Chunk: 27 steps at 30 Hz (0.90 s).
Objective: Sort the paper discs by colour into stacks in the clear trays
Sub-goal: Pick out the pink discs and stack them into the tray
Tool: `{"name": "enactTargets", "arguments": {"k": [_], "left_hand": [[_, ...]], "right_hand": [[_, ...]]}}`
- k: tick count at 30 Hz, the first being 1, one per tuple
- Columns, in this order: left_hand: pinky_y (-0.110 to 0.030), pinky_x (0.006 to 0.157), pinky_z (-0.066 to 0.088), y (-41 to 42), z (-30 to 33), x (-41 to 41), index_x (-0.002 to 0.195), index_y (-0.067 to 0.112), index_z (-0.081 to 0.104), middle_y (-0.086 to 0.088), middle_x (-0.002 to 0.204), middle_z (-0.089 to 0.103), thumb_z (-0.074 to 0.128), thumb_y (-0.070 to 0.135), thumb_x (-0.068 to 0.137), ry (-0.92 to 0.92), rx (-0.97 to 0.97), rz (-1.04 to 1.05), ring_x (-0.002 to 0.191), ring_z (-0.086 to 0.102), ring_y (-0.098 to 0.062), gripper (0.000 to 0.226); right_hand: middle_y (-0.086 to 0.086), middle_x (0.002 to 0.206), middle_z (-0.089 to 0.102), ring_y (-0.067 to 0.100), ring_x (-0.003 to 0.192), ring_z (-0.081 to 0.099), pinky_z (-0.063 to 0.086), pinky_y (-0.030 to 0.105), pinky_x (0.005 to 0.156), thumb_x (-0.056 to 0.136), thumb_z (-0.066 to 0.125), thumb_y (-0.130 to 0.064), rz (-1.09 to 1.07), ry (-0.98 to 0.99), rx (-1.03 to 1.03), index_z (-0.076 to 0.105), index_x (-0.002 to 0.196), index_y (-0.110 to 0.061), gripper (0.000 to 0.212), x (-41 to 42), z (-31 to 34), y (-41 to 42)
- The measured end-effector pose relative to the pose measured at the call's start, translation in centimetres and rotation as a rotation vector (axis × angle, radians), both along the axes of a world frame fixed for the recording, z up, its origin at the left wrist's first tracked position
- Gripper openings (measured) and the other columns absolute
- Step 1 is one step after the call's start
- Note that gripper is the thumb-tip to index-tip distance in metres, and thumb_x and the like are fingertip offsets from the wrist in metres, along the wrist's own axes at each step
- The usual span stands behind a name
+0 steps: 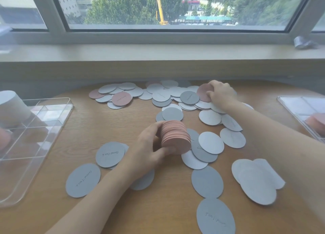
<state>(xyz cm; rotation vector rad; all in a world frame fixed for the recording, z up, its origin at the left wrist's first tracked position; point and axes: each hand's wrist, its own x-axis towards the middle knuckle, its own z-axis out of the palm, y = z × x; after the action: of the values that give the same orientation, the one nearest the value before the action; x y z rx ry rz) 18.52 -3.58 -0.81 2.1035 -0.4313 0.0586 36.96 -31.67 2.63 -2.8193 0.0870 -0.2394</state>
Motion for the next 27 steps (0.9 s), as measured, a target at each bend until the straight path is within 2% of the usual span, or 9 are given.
{"name": "enactTargets", "arguments": {"k": [5, 9, 14, 17, 19, 20, 23, 25, 27], "left_hand": [[-0.037, 0.093, 0.051, 0.0, 0.0, 0.1, 0.139, 0.038, 0.045, 0.015, 0.114, 0.066, 0.073, 0.047, 0.079, 0.014, -0.022, -0.003, 0.102, 0.064, -0.011, 0.067], [-0.030, 0.086, 0.050, 0.1, 0.0, 0.1, 0.138, 0.039, 0.046, 0.011, 0.108, 0.068, 0.074, 0.044, 0.078, 0.030, -0.045, 0.003, 0.092, 0.066, -0.010, 0.066], [-0.025, 0.079, 0.047, 0.0, 0.0, 0.1, 0.140, 0.037, 0.046, 0.014, 0.111, 0.065, 0.075, 0.043, 0.078, 0.020, -0.040, 0.012, 0.081, 0.063, -0.008, 0.070], [-0.023, 0.082, 0.049, -0.1, 0.1, 0.0, 0.149, 0.034, 0.039, 0.012, 0.117, 0.062, 0.075, 0.044, 0.078, 0.006, -0.030, 0.023, 0.081, 0.063, -0.007, 0.081], [-0.016, 0.077, 0.045, -0.1, 0.2, 0.0, 0.154, 0.032, 0.033, 0.008, 0.115, 0.063, 0.078, 0.036, 0.083, -0.005, -0.015, 0.016, 0.077, 0.061, -0.003, 0.084], [-0.014, 0.077, 0.044, -0.1, 0.3, 0.0, 0.155, 0.030, 0.030, 0.009, 0.114, 0.064, 0.078, 0.032, 0.085, -0.011, -0.003, 0.011, 0.076, 0.060, -0.002, 0.085], [-0.014, 0.077, 0.044, -0.2, 0.4, -0.1, 0.157, 0.027, 0.025, 0.014, 0.115, 0.062, 0.076, 0.028, 0.087, -0.022, 0.017, 0.001, 0.080, 0.061, -0.002, 0.087], [-0.016, 0.080, 0.045, -0.1, 0.4, -0.1, 0.158, 0.028, 0.024, 0.016, 0.117, 0.059, 0.077, 0.029, 0.086, -0.020, 0.016, -0.004, 0.083, 0.062, -0.003, 0.089], [-0.019, 0.082, 0.046, 0.1, 0.2, 0.0, 0.157, 0.029, 0.024, 0.014, 0.116, 0.058, 0.075, 0.036, 0.083, -0.029, 0.010, -0.005, 0.085, 0.061, -0.004, 0.090]], "right_hand": [[0.003, 0.104, 0.068, 0.022, 0.098, 0.059, 0.041, 0.027, 0.075, 0.089, 0.054, -0.007, 0.141, -0.053, 0.308, 0.068, 0.107, -0.023, 0.028, -2.6, 1.4, 0.0], [-0.004, 0.105, 0.068, 0.014, 0.100, 0.060, 0.043, 0.015, 0.077, 0.086, 0.051, 0.001, 0.242, -0.139, 0.369, 0.072, 0.107, -0.024, 0.039, -6.2, 1.8, 1.3], [-0.006, 0.103, 0.074, 0.003, 0.099, 0.067, 0.049, 0.014, 0.083, 0.080, 0.054, 0.012, 0.407, -0.151, 0.661, 0.071, 0.107, -0.020, 0.045, -12.3, 1.7, 4.1], [-0.004, 0.107, 0.074, 0.010, 0.103, 0.068, 0.055, 0.026, 0.087, 0.086, 0.052, 0.015, 0.544, -0.027, 0.740, 0.070, 0.110, -0.018, 0.045, -14.1, 0.5, 5.6], [-0.002, 0.115, 0.071, 0.011, 0.109, 0.066, 0.054, 0.029, 0.092, 0.092, 0.048, 0.012, 0.590, 0.053, 0.769, 0.068, 0.119, -0.016, 0.043, -14.7, -0.2, 6.2], [-0.002, 0.120, 0.069, 0.009, 0.113, 0.063, 0.051, 0.026, 0.096, 0.096, 0.047, 0.008, 0.592, 0.093, 0.781, 0.066, 0.124, -0.016, 0.042, -15.0, -0.3, 6.4], [-0.011, 0.139, 0.055, -0.003, 0.128, 0.048, 0.035, 0.016, 0.106, 0.103, 0.046, -0.022, 0.620, 0.189, 0.723, 0.050, 0.143, -0.024, 0.040, -15.6, 0.0, 7.2], [-0.015, 0.147, 0.042, -0.004, 0.136, 0.036, 0.026, 0.016, 0.111, 0.098, 0.044, -0.043, 0.669, 0.242, 0.618, 0.032, 0.151, -0.032, 0.055, -15.9, 0.2, 7.6], [-0.018, 0.148, 0.033, -0.006, 0.138, 0.028, 0.023, 0.015, 0.111, 0.093, 0.047, -0.050, 0.691, 0.287, 0.584, 0.022, 0.154, -0.036, 0.068, -16.1, 0.4, 8.0]]}}
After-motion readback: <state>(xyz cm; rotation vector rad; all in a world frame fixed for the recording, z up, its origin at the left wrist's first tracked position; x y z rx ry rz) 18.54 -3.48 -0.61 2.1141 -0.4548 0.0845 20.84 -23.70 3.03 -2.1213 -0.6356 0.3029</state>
